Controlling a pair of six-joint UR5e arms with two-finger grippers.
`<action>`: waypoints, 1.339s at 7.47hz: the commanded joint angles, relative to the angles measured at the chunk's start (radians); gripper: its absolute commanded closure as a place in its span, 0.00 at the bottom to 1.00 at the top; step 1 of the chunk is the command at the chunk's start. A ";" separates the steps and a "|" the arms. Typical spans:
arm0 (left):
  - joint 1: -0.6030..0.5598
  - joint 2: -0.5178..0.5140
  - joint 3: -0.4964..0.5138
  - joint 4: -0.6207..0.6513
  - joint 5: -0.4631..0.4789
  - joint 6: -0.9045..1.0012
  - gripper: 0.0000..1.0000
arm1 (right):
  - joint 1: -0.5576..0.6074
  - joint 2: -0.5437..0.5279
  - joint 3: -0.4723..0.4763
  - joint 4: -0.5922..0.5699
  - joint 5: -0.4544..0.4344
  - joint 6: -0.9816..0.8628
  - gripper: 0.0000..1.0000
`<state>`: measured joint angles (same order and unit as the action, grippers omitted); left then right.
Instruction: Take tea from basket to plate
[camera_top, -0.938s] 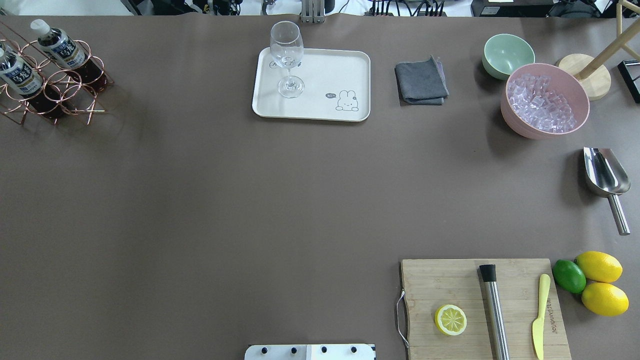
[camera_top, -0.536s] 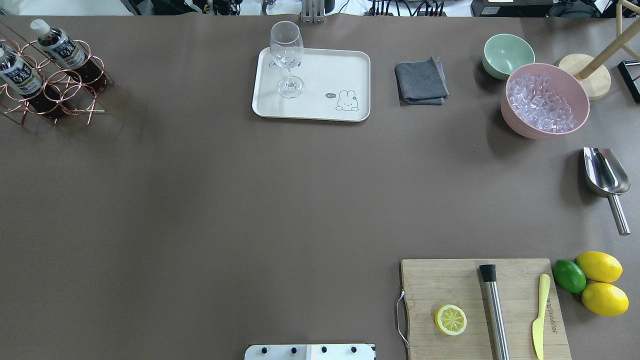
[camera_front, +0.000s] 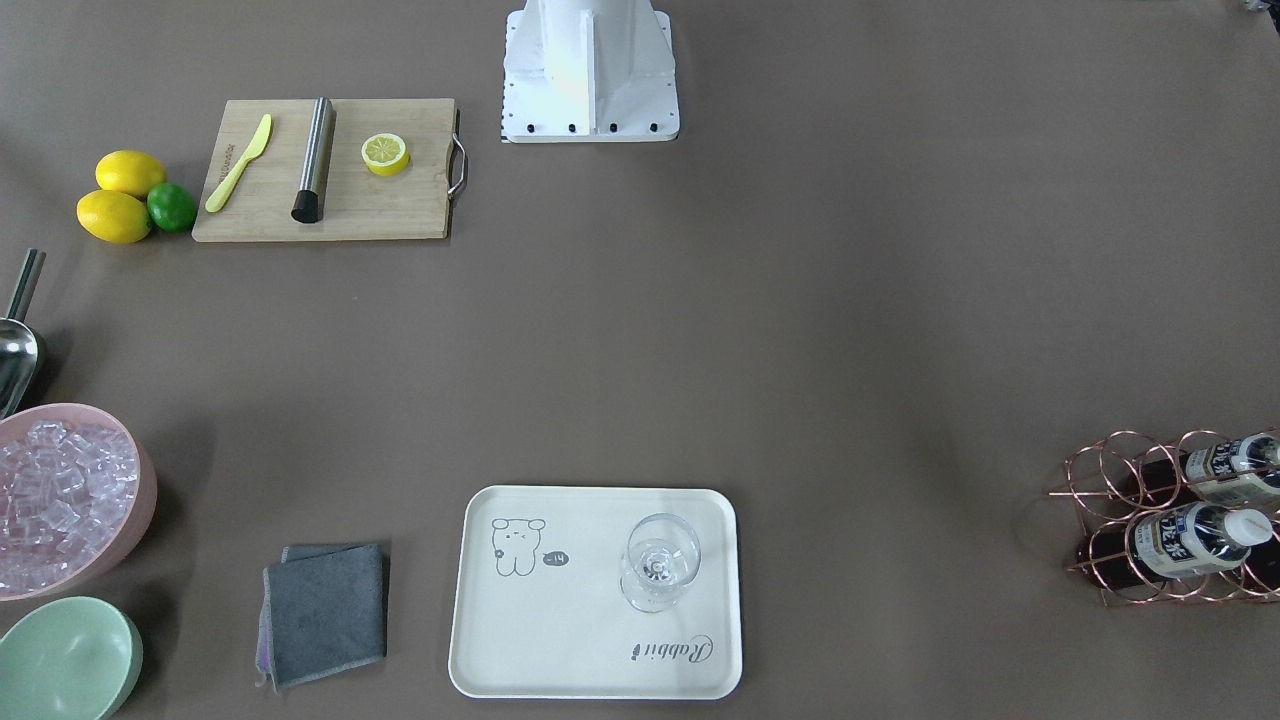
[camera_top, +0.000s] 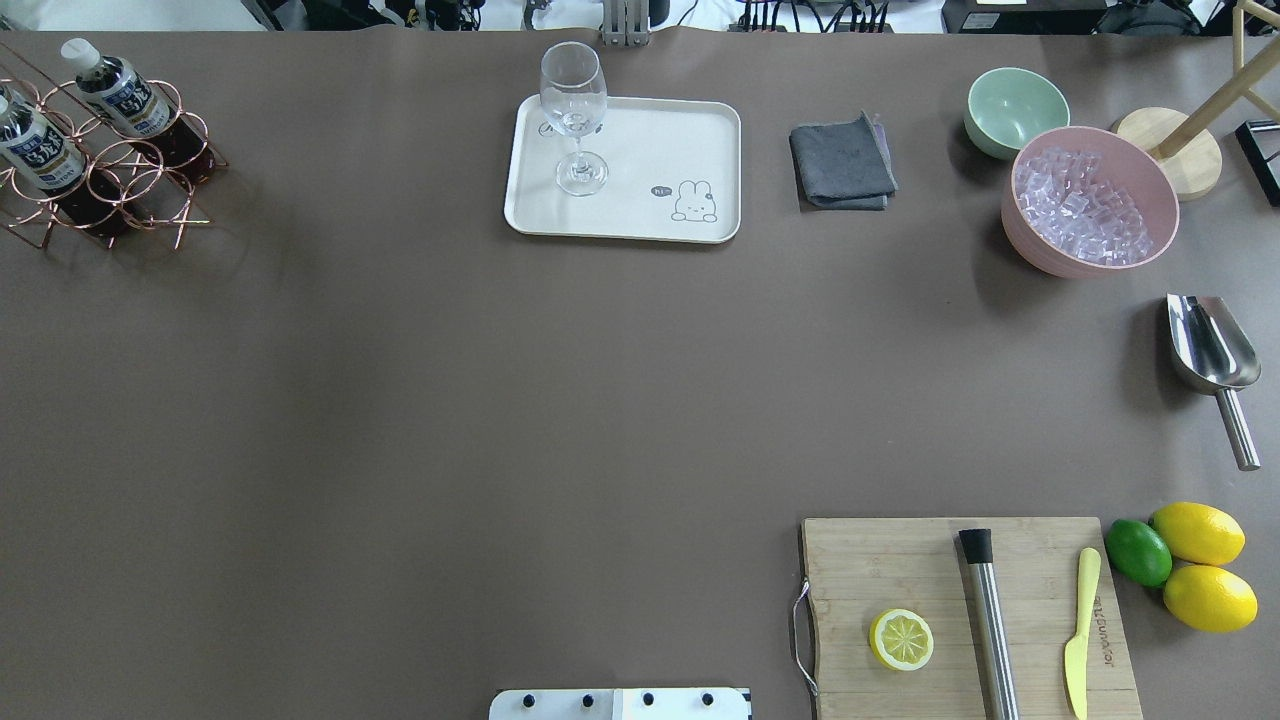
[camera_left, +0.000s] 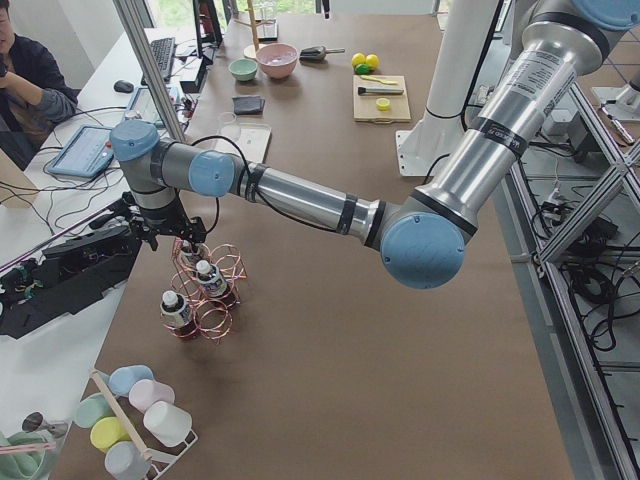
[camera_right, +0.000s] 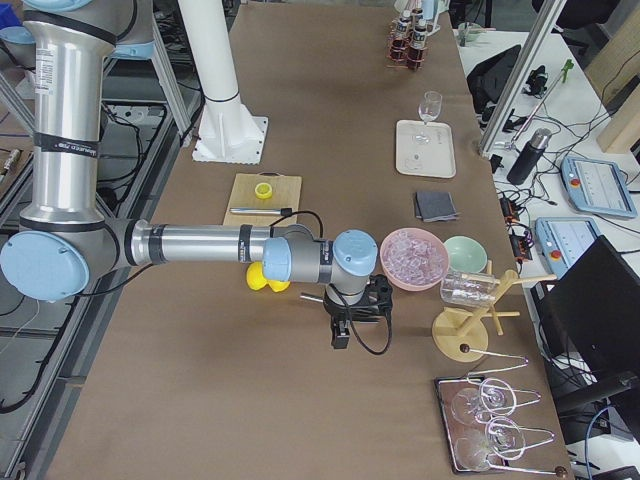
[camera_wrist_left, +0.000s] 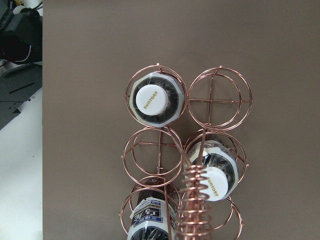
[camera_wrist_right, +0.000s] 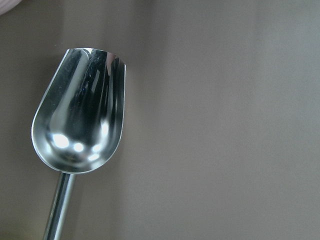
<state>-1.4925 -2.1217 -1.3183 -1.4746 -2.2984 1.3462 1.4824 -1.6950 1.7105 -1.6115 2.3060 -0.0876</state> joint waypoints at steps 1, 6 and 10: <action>0.008 0.020 -0.013 0.000 -0.004 -0.002 0.02 | 0.001 0.009 -0.002 0.005 0.015 -0.009 0.00; 0.008 0.112 -0.128 0.000 -0.004 -0.001 0.02 | 0.044 0.037 -0.040 -0.002 0.049 -0.012 0.00; 0.006 0.097 -0.125 -0.030 -0.004 0.002 0.03 | 0.001 0.047 0.079 0.001 0.058 -0.009 0.00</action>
<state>-1.4849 -2.0164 -1.4460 -1.4963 -2.3025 1.3474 1.5158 -1.6518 1.7195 -1.6153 2.3629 -0.0982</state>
